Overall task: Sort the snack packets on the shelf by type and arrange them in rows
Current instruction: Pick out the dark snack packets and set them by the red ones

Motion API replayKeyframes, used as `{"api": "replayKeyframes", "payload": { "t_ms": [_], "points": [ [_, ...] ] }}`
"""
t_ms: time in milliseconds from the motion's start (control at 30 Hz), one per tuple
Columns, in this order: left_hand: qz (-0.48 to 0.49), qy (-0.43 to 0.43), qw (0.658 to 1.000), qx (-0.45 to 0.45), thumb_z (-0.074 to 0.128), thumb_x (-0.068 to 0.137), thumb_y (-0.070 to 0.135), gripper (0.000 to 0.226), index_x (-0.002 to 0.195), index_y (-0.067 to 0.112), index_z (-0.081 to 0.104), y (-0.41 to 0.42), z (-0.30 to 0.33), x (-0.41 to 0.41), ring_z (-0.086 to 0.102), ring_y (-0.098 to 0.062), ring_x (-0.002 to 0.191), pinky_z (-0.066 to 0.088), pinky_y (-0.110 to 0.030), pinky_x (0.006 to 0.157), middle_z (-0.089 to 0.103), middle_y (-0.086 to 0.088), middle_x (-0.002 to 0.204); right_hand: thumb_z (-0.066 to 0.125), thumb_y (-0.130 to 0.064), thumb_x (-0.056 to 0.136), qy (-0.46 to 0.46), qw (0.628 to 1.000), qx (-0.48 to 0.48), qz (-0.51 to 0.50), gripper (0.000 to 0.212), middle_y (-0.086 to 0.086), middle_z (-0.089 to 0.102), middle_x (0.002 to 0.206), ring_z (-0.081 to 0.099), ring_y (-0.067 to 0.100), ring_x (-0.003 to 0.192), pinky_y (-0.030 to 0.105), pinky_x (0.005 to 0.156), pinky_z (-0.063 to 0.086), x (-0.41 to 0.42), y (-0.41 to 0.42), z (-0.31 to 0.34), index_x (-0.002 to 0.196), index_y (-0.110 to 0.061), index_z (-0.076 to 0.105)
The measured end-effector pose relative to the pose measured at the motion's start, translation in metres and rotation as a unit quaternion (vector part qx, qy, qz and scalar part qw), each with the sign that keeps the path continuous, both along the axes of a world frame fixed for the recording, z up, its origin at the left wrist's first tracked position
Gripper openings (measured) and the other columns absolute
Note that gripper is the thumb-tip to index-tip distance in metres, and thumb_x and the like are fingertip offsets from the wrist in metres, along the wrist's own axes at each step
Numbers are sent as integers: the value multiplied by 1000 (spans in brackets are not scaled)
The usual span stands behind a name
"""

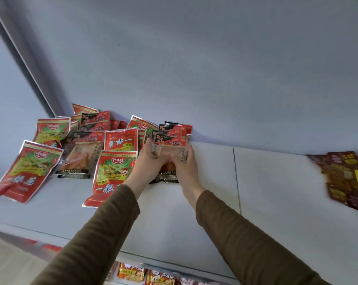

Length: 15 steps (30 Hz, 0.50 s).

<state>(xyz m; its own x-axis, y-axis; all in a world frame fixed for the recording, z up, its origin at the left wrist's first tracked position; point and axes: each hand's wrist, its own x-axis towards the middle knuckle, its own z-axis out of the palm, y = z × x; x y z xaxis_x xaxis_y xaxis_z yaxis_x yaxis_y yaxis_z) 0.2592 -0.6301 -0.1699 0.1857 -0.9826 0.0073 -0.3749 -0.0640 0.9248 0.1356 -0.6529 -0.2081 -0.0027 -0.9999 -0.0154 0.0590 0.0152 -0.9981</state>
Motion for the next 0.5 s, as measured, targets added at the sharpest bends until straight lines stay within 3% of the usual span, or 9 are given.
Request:
{"api": "replayKeyframes", "payload": {
  "t_ms": [67, 200, 267, 400, 500],
  "points": [
    [-19, -35, 999, 12, 77, 90, 27, 68, 148, 27, 41, 2, 5, 2, 60, -25, 126, 52, -50, 105, 59, -2, 140, 62, -23, 96, -13, 1000, 6, -2, 55, -18, 63, 130, 59, -1, 117, 29, 101, 51, 2, 2, 3, 145, -40, 45],
    [-37, -177, 982, 45, 70, 96, 31, 88, 164, 24, 14, 5, 4, 8, 24, -34, 155, 30, -56, 123, 20, -7, 170, 55, -36, 100, -36, 999, 16, 17, 51, -14, 58, 142, 53, 8, 132, 42, 113, 44, 7, 10, 8, 149, -44, 43],
    [-45, -233, 969, 61, 67, 98, 30, 90, 165, 24, 7, 7, 2, 12, 13, -34, 158, 22, -53, 126, 7, -6, 173, 50, -42, 103, -45, 998, 16, 27, 51, -15, 55, 145, 51, 7, 133, 42, 115, 42, 12, 16, 10, 152, -47, 37],
    [-51, -270, 960, 58, 64, 101, 28, 86, 165, 26, 6, 10, 0, 18, 5, -36, 158, 15, -53, 125, 2, -5, 173, 44, -49, 105, -52, 998, 22, 37, 50, -12, 47, 153, 46, 12, 139, 41, 117, 39, 20, 25, 11, 154, -46, 33],
    [-52, -273, 960, 42, 64, 100, 38, 87, 165, 27, 8, 13, 3, 21, 0, -33, 159, 11, -53, 125, 3, -4, 173, 43, -49, 105, -56, 998, 21, 27, 50, -11, 44, 155, 42, 11, 141, 26, 107, 39, 17, 27, 12, 154, -39, 36]
  ]
}}
